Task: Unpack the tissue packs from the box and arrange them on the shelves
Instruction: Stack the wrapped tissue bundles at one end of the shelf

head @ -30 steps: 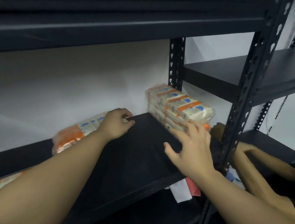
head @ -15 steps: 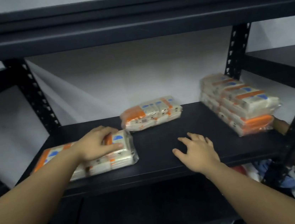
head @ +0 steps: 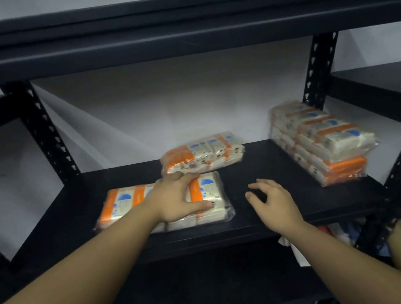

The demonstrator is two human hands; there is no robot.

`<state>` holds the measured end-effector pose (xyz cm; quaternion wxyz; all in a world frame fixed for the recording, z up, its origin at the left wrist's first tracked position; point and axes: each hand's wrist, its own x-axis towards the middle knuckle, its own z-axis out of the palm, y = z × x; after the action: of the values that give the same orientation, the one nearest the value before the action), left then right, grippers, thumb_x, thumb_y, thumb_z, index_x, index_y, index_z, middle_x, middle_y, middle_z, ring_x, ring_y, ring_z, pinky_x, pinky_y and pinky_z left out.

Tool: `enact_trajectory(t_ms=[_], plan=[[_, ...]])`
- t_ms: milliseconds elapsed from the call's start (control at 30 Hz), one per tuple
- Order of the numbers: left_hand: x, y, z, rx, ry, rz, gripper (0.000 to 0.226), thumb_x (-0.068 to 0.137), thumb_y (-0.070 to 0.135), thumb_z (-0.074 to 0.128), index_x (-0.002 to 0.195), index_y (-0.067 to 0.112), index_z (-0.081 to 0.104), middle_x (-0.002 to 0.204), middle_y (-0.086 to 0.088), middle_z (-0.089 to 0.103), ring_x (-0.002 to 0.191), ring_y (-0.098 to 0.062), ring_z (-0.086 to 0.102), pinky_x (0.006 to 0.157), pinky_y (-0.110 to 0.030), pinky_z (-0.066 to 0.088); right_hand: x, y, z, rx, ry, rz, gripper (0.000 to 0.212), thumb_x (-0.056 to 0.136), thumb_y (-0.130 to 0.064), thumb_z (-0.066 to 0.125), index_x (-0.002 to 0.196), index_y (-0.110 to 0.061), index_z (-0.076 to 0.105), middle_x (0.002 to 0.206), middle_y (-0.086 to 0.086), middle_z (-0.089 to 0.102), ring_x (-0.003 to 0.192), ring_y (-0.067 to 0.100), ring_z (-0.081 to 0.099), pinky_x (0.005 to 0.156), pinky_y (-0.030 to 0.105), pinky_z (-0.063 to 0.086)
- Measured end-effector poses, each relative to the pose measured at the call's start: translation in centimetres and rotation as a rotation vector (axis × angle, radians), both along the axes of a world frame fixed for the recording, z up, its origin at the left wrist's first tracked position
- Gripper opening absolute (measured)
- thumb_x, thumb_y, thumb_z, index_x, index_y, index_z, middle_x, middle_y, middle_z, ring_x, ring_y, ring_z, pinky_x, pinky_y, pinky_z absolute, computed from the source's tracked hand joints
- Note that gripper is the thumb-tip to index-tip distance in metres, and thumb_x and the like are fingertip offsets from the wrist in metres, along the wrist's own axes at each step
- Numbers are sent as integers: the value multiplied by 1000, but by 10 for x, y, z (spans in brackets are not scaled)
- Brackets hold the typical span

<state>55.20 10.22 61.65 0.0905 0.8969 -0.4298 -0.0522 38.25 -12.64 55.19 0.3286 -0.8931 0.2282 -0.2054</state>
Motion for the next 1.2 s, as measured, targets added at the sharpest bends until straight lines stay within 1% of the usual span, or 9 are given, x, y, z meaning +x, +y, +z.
enact_trajectory(t_ms=[133,233,333,467,533,633,833,1000,1200], plan=[[-22,-54,3,-10,11,-63,99,77,91,53,159,40,29,162,-2,41,143,-28,43,118,-54,35,-6,-13,6,179,-178,-82,26,100,-36,63,119,-22,75,131,-6,66,121,10,59,99,23,41],[-34,-79,7,-7,20,-69,98,79,88,56,159,38,31,160,-3,41,142,-29,43,118,-52,33,-13,-23,10,240,-220,-118,22,101,-35,62,112,-24,76,118,-8,69,103,3,62,96,25,46],[-34,-85,8,-4,50,-74,100,78,88,57,160,37,29,160,-4,42,141,-29,44,117,-49,34,-16,-26,10,249,-225,-107,21,100,-40,62,112,-28,75,111,-10,70,104,4,64,91,25,51],[-16,-68,16,19,121,-100,120,64,98,59,162,42,19,170,0,28,151,-28,35,120,-55,35,-14,-21,12,224,-181,70,66,84,-64,71,142,-36,57,136,-14,58,125,4,54,105,31,48],[-4,-50,23,63,107,-94,129,58,98,65,162,42,16,171,4,25,153,-26,31,121,-56,33,-12,-20,17,131,-128,181,92,70,-76,76,150,-43,45,149,-14,46,139,5,41,113,33,38],[12,-15,32,171,103,-72,138,49,93,75,161,43,12,169,6,27,151,-25,33,121,-55,33,-3,-16,36,-88,24,323,113,61,-76,83,157,-44,31,164,-10,26,151,9,17,123,45,25],[27,27,33,342,47,-67,138,51,78,84,157,48,1,161,2,30,142,-27,37,123,-58,26,43,3,74,-506,338,551,136,52,-83,79,161,-42,9,170,-2,15,155,24,12,125,52,20],[22,31,21,308,-2,-85,134,59,72,83,157,46,-6,162,-3,26,140,-29,38,123,-56,26,64,21,81,-625,490,574,137,54,-70,84,159,-44,-1,168,0,19,152,30,20,121,60,23],[25,36,14,206,-45,-101,121,66,66,80,158,41,6,152,-4,38,127,-25,46,115,-46,36,63,22,74,-651,421,555,122,60,-63,80,160,-41,12,156,-1,35,142,25,33,116,53,29]])
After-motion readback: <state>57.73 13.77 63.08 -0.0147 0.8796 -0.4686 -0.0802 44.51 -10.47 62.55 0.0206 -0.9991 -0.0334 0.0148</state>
